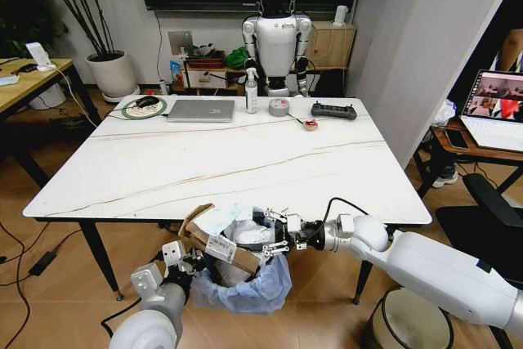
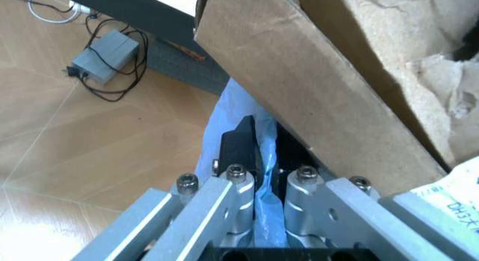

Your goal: Pick up the trash bin and place the trash from the table into it.

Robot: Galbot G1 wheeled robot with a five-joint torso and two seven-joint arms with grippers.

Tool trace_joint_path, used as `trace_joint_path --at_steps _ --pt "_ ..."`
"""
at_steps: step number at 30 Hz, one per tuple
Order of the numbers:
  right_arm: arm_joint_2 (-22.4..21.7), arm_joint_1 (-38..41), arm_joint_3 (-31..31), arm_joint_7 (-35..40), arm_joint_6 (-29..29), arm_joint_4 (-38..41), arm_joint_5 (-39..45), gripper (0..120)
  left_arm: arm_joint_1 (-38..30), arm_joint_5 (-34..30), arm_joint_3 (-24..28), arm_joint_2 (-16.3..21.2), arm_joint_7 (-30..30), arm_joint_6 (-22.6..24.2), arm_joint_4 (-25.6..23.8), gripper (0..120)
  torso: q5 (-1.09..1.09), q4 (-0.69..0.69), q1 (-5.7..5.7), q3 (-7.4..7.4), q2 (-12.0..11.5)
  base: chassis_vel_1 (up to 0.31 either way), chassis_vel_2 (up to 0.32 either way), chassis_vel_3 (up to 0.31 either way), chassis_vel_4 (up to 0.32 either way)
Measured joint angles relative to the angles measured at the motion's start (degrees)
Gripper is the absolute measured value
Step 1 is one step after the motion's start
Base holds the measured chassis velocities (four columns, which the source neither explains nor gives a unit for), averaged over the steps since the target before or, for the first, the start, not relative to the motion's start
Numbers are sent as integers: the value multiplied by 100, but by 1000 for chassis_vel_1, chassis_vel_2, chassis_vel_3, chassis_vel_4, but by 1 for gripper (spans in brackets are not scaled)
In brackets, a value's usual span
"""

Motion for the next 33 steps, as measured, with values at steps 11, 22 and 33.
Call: trace_joint_path --at_steps 11,22,33 --pt "-281 -148 109 -53 44 95 -69 62 31 37 -24 -14 2 -6 -30 0 0 0 0 0 0 0 0 0 0" --pt "-509 -247 268 -87 104 174 -102 62 48 60 -27 -15 5 -10 -44 0 0 0 0 0 0 0 0 0 0" --pt "-729 -532 1212 255 91 216 367 77 91 132 -24 -11 25 -23 -32 0 0 -1 0 0 0 0 0 0 0"
